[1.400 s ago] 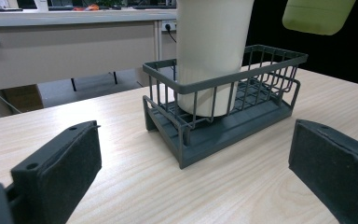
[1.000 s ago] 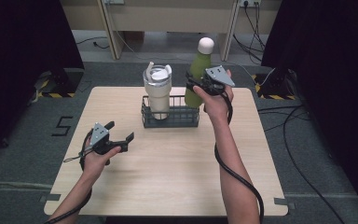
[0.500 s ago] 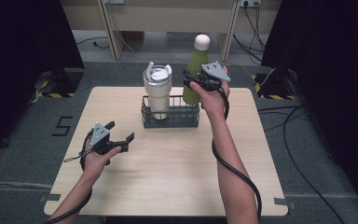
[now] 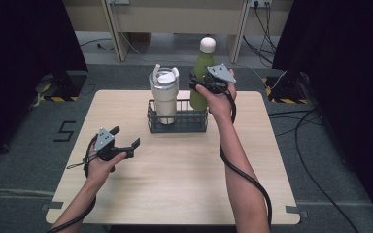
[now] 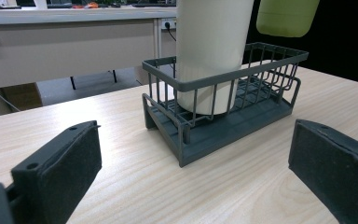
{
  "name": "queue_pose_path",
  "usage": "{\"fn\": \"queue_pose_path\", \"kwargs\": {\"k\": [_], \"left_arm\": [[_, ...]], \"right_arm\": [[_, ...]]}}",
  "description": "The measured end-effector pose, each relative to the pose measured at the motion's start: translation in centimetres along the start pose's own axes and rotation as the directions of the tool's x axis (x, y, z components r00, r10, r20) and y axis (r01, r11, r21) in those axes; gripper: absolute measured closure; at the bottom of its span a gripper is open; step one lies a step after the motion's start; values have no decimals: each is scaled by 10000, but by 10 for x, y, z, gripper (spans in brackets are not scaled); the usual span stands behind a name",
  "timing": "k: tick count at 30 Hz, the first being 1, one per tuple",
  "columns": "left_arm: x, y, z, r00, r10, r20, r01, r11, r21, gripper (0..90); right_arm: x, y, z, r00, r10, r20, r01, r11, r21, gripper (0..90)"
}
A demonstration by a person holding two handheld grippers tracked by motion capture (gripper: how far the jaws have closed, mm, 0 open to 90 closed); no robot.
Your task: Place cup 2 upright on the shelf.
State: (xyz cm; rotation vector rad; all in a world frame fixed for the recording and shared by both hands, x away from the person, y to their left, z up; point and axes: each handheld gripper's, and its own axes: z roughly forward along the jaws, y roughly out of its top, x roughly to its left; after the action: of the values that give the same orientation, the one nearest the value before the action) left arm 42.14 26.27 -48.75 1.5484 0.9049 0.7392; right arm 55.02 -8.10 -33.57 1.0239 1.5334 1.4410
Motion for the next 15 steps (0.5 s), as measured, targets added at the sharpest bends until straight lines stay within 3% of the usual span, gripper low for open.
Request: {"fn": "queue_pose_path", "kwargs": {"k": [15], "left_arm": [[1, 0, 0, 10000, 28, 5, -28, 10000, -24, 14]], "right_arm": [[7, -8, 12, 10000, -74, -21, 74, 9995, 293, 223]]}}
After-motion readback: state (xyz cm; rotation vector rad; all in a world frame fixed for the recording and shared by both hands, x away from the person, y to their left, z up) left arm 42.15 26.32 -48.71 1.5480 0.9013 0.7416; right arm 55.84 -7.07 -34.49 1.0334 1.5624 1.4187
